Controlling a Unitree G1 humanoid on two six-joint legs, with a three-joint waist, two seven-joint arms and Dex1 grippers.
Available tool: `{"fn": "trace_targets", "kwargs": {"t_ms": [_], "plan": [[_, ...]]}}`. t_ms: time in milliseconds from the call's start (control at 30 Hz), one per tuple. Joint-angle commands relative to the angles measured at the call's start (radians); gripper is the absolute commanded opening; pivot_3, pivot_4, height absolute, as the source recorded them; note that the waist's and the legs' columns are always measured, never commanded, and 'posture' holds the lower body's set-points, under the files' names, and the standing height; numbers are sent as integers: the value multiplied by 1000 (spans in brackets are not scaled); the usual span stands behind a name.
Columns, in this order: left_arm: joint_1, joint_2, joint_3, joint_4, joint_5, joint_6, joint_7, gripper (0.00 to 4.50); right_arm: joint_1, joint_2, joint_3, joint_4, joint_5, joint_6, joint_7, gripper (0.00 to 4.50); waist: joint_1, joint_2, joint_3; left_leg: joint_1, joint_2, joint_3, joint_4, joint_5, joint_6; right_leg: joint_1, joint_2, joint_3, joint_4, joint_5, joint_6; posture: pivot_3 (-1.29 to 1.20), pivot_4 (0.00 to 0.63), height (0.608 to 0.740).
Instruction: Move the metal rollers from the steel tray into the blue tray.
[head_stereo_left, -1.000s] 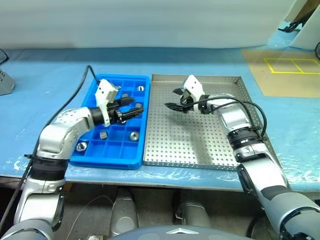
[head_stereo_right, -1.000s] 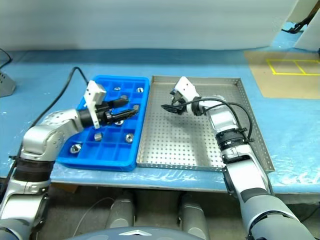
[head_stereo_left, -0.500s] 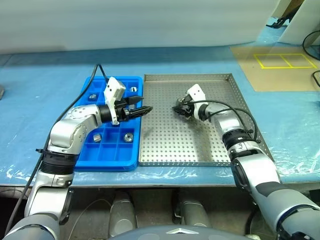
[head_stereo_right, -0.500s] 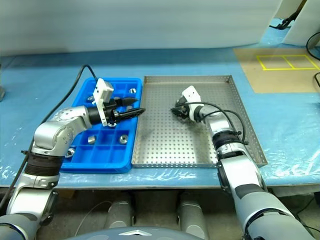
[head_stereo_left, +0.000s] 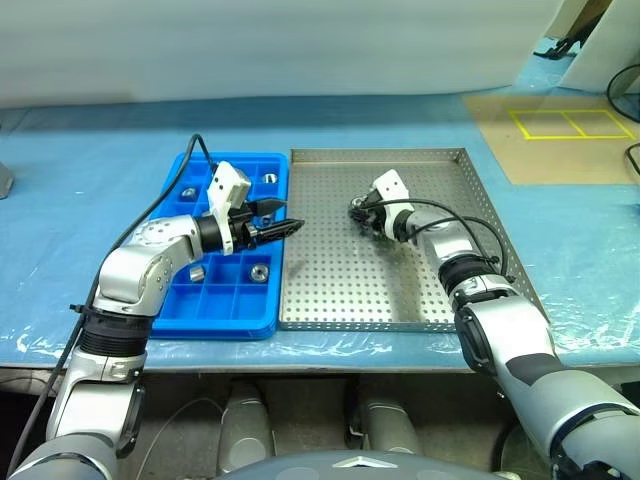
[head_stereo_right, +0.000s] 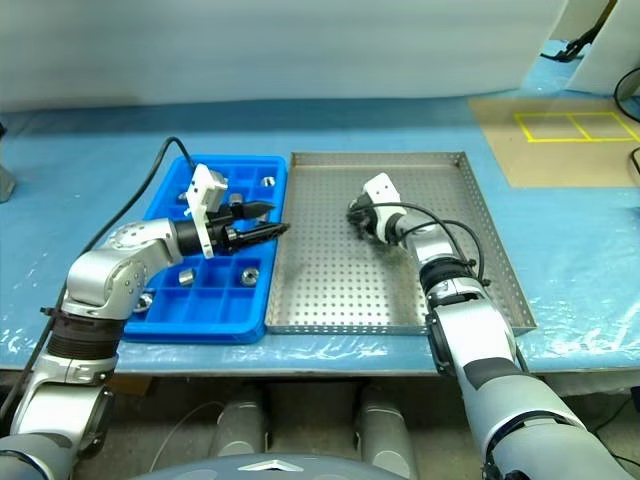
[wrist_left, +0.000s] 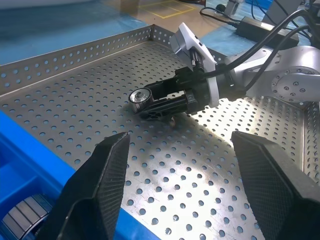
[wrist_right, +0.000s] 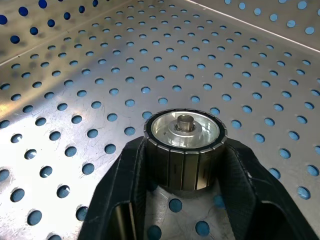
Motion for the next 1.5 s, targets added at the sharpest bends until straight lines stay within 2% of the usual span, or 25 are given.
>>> {"fn": "trace_targets", "kwargs": {"t_ms": [33,300,433,567,800,1100,1200,1333,1500], "plan": [[-6,11,18,-39,-9,-2,-2,3440,-12,3,-14,2,-6,-14,-25,1602,0,0,0,0,0,0,0,0,0,0,0,0,0,0,0,-48,150,740],[3,41,55,-44,-20,2,-4,3440,-24,8,13,-74,-24,-4,15,1602,0,0,0,0,0,0,0,0,0,-1,0,0,0,0,0,-50,150,740],[41,130,116,-74,-30,1,-37,3440,23,28,73,-335,17,47,218,1602,-7,1,1,-2,1,0,0,0,0,-3,1,0,0,0,0,-32,150,740],[119,223,166,-96,-38,6,-71,3440,97,45,159,-650,88,197,422,1602,-2,1,1,-1,3,0,-6,0,-1,-4,3,-1,-1,-2,-3,18,150,740],[277,311,276,-233,-100,70,-72,3440,110,89,258,-829,163,346,598,1602,39,0,1,-2,3,0,-9,0,-1,-2,2,-3,-7,-2,-3,158,150,740],[582,374,548,-474,-204,216,-14,3440,83,253,358,-696,167,367,681,1602,81,0,1,-1,3,-2,-13,0,-1,-2,2,-3,-9,-3,-1,402,150,740],[649,362,611,-531,-233,248,20,3440,93,298,391,-623,116,303,641,1602,104,1,1,-1,3,-2,-15,0,-1,-2,2,-4,-10,-5,2,438,150,740],[693,343,640,-581,-269,267,63,3440,102,322,403,-580,100,272,633,1602,133,1,1,-1,2,-3,-15,0,-1,-2,2,-4,-11,-6,4,461,150,740],[694,328,619,-600,-294,266,111,3440,106,302,423,-540,49,204,611,1602,161,2,1,-1,2,-3,-16,0,-1,-2,2,-3,-11,-7,5,446,150,740]]}}
